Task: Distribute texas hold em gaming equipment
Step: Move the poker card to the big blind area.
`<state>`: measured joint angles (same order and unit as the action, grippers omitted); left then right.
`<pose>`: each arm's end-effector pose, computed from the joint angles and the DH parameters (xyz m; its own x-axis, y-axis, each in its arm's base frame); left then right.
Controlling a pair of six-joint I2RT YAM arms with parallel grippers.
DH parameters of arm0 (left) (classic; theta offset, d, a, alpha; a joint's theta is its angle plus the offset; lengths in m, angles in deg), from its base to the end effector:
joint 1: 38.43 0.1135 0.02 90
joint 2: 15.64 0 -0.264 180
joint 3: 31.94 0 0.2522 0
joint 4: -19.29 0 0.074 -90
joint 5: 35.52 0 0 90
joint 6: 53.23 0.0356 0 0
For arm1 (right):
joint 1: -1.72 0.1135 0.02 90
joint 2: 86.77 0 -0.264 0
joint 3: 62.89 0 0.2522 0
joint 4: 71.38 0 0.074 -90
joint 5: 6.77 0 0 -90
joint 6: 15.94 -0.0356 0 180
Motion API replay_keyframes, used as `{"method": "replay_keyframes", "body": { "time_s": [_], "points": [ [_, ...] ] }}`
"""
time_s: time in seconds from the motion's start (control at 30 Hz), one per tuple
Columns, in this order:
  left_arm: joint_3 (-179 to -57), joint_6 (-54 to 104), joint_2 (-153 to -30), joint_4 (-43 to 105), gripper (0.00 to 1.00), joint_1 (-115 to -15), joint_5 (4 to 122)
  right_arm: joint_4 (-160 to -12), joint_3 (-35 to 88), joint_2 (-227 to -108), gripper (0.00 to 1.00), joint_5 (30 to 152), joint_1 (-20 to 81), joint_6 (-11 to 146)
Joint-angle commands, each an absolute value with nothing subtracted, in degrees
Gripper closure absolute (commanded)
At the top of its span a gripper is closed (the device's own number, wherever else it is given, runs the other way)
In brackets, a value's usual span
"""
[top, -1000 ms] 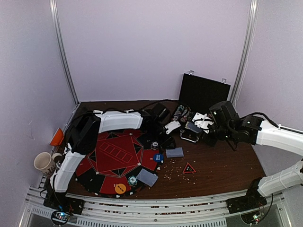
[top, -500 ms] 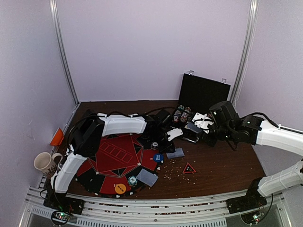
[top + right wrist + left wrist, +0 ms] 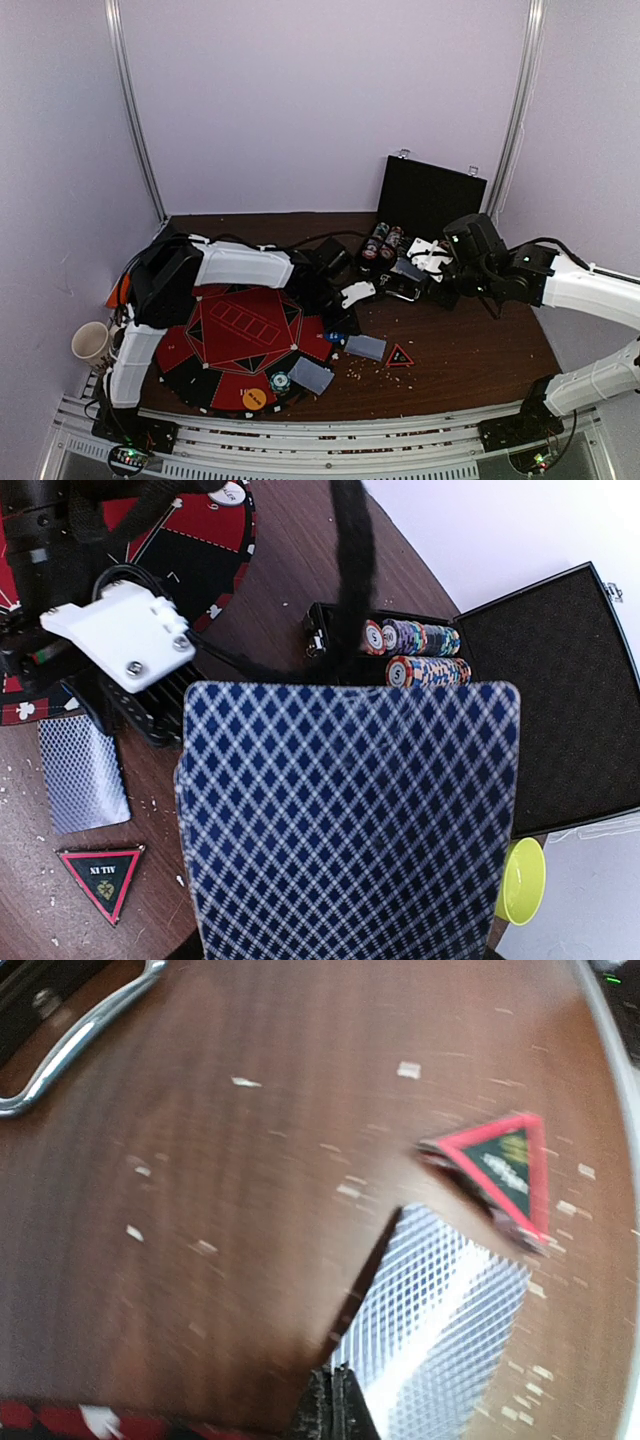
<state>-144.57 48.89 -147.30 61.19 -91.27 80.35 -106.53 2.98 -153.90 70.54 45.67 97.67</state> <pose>0.2808 -0.3962 0.1358 -0.3387 0.7597 -0.5551 0.9372 0.2200 -0.2708 0.1905 0.1728 0.2867 -0.1714 -0.7079 -0.6852 -0.6749 0.5910 -0.4418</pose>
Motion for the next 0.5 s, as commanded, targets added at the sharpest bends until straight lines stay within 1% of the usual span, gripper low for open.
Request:
{"method": "replay_keyframes", "body": {
  "time_s": [0.0,0.2,0.27,0.3,0.33,0.37,0.4,0.47],
  "points": [
    [-138.66,51.65,-140.6,56.91,1.0,-91.92,87.5,-106.8,3.64,-152.43,0.5,69.48,45.36,97.67],
    [-136.09,55.02,-140.58,56.9,1.0,-94.97,87.93,-106.89,4.2,-152.77,0.5,69.51,45.37,97.88],
    [-136.19,55.58,-140.43,56.79,1.0,-95.98,86.01,-107.02,4.39,-152.7,0.5,69.61,45.38,97.88],
    [-135.99,56.93,-140.1,56.7,0.92,-96.79,84.34,-107.1,4.39,-152.61,0.5,69.61,45.32,97.88],
    [-135.22,59.5,-139.43,56.6,0.74,-97.63,82.29,-107.17,4.34,-152.48,0.5,69.54,45.33,97.88],
    [-133.91,61.64,-138.57,55.55,0.63,-98.35,80.48,-107.2,4.3,-152.43,0.5,69.52,45.36,97.91],
    [-131.71,63.91,-137.19,53.96,0.58,-98.84,79.32,-107.18,4.3,-152.37,0.5,69.6,45.32,97.96],
    [-126.66,67.81,-133.22,48.79,0.53,-99.24,77.57,-107.29,4.3,-152.25,0.5,69.83,45.33,97.89]
  ]
}}
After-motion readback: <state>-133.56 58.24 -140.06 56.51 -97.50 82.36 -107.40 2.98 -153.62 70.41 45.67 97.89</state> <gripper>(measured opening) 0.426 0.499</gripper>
